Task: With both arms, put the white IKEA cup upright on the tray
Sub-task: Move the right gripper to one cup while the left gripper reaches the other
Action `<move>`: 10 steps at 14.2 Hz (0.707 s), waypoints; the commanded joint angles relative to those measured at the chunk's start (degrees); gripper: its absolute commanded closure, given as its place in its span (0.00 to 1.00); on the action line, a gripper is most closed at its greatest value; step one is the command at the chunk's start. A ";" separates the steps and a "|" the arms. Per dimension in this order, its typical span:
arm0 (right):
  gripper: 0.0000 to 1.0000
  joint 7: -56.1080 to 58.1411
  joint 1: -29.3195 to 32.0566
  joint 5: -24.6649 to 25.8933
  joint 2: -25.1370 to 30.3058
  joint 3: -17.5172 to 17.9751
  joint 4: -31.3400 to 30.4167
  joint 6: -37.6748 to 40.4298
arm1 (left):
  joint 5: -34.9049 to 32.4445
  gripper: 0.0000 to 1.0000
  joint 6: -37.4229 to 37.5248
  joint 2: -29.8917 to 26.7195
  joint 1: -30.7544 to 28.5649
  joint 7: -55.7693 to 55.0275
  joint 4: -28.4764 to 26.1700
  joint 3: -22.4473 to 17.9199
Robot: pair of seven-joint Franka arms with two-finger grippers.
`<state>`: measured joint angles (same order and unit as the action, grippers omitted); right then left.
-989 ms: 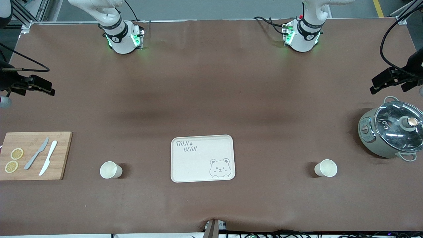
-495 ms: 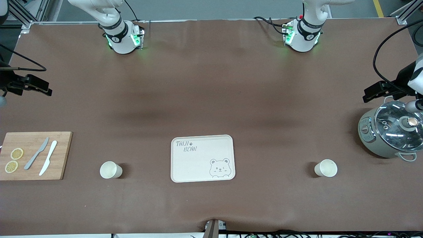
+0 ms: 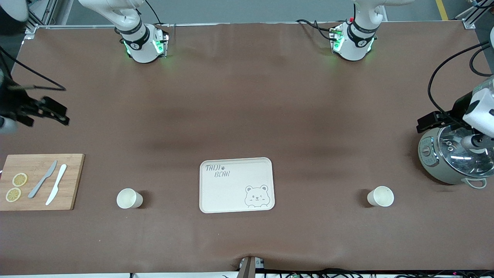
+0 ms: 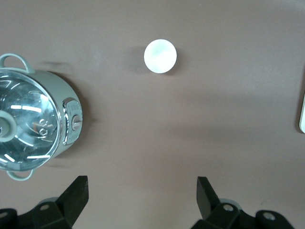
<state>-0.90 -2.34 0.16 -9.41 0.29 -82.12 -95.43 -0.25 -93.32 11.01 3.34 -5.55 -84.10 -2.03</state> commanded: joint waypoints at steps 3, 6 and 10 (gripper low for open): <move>0.00 -0.51 0.58 0.10 -9.65 -0.29 1.08 -7.82 | 0.51 0.00 -4.40 4.27 0.08 1.06 1.04 0.09; 0.00 -0.85 0.67 0.01 -14.75 -0.29 1.08 -13.63 | 0.43 0.00 -8.27 7.18 0.52 0.89 0.95 0.09; 0.00 -1.03 0.93 -0.07 -20.11 -0.38 1.08 -19.87 | -0.36 0.00 -13.63 11.30 0.44 1.32 0.95 0.09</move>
<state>-1.03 -2.06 0.14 -27.23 -0.38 -82.23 -113.74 -0.23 -104.92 20.48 3.74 -5.55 -84.12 -1.83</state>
